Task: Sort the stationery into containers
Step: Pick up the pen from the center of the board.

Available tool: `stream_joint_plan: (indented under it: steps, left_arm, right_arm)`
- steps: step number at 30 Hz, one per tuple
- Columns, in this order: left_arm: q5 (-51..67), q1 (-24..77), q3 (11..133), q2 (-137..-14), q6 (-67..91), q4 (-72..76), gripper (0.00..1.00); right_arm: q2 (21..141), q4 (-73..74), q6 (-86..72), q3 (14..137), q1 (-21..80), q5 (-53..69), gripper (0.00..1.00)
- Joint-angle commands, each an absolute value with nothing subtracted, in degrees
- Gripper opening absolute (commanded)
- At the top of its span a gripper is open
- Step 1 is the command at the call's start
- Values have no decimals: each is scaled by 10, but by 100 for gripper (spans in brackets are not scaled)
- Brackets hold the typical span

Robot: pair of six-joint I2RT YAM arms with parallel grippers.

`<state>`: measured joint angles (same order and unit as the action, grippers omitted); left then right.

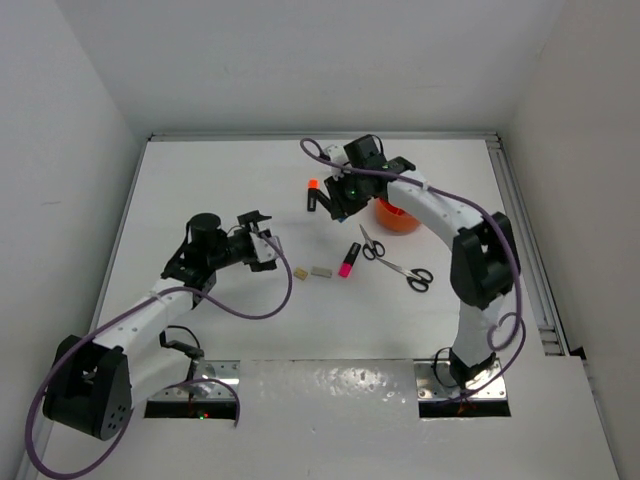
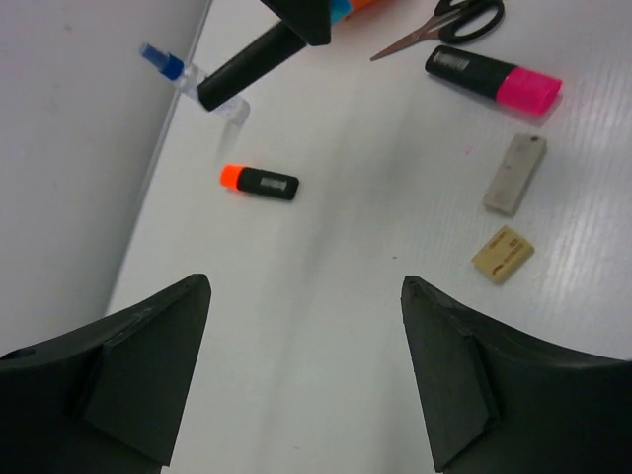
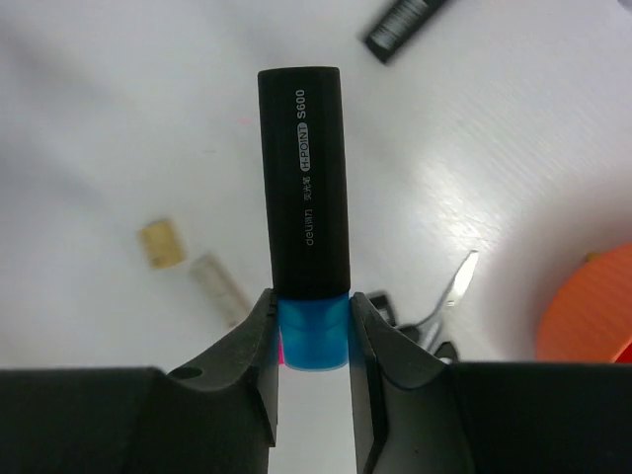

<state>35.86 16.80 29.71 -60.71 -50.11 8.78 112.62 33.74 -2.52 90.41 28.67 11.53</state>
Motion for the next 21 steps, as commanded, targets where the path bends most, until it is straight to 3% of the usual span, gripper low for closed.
stream_joint_plan:
  steps: [1,9,21]
  left_arm:
    - [372,184,289,-589,-681,136,76]
    - [366,213,284,-585,-780,149,77]
    - [360,227,275,-589,-801,111,71]
  right_arm:
    - [1057,360,-19,881,334,166,0]
    - [1055,397,-73,925,417,197,0]
    - [1043,364,-102,934,443,215,0]
